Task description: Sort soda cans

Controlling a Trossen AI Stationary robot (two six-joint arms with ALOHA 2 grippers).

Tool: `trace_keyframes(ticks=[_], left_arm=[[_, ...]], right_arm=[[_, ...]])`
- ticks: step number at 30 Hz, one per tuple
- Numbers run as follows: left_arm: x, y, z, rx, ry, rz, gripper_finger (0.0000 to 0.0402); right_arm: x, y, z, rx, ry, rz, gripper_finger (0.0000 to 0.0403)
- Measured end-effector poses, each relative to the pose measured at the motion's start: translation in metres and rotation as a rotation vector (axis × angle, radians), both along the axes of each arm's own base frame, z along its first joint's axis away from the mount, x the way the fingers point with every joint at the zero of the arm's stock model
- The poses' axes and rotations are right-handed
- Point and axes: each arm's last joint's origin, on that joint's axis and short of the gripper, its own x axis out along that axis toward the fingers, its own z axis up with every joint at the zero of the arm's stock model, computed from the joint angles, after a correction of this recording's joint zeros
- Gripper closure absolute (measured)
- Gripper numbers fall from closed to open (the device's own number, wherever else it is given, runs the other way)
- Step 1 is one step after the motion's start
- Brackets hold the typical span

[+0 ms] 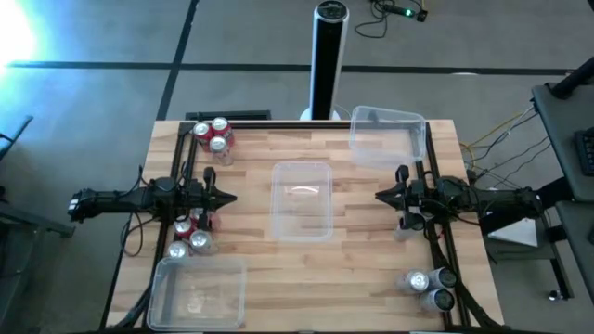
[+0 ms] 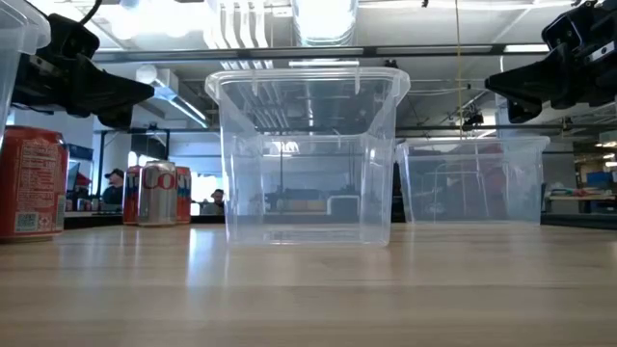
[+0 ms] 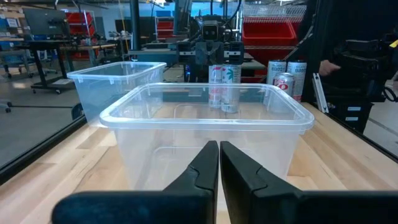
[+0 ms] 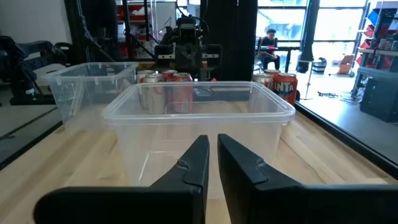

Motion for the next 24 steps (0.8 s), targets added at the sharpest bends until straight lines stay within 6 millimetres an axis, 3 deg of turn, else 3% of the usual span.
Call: trace_keyframes(ticks=[24], left_arm=[[0.0, 0.0, 0.0, 0.0, 0.0, 0.0, 0.0402]], right_arm=[[0.0, 0.0, -0.0001, -0.033, 0.0, -0.001, 0.0374]])
